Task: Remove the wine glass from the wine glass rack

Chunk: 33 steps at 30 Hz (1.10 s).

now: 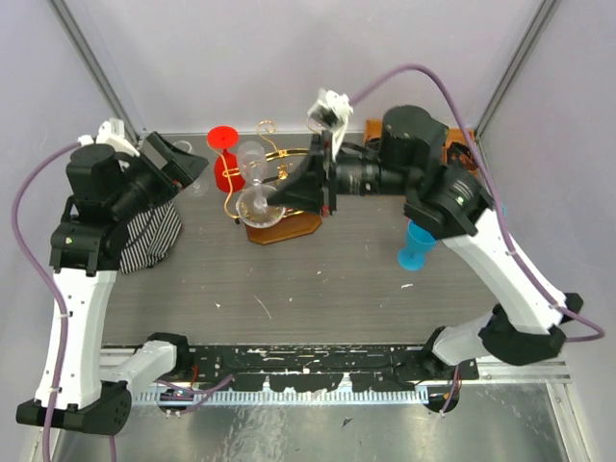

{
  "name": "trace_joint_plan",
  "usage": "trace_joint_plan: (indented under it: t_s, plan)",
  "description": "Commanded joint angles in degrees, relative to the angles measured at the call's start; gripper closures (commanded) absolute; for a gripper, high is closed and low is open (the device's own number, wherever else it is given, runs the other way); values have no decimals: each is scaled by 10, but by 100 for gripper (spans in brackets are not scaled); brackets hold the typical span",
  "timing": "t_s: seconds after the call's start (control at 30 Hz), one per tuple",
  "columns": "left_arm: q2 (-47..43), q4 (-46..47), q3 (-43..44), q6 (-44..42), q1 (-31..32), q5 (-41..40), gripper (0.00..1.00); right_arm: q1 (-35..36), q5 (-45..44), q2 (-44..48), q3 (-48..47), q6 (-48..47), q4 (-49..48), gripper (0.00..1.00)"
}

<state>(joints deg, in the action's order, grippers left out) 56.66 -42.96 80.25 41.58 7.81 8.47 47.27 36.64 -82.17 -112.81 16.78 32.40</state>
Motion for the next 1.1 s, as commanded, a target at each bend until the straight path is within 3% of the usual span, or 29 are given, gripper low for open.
trace_joint_plan:
  t_s: [0.0, 0.2, 0.37, 0.5, 0.9, 1.07]
  plan:
    - [35, -21, 95, -44, -1, 22, 2, 28, -87, 43, 17, -269, 71, 99]
    - [88, -27, 169, -40, -1, 162, 2, 48, -115, 39, -10, -333, 122, 99]
    - [99, 88, 124, 87, 0, 292, 2, 57, -98, 31, -16, -351, 134, 99]
    - [109, 166, 92, 148, 1, 348, 2, 67, -87, 29, -17, -354, 127, 99]
    - [123, 189, 53, 214, 12, 402, 2, 147, -156, 13, -14, -391, 128, 99]
    - [131, 132, 68, 190, 24, 403, 2, 168, -190, 3, -25, -412, 136, 99]
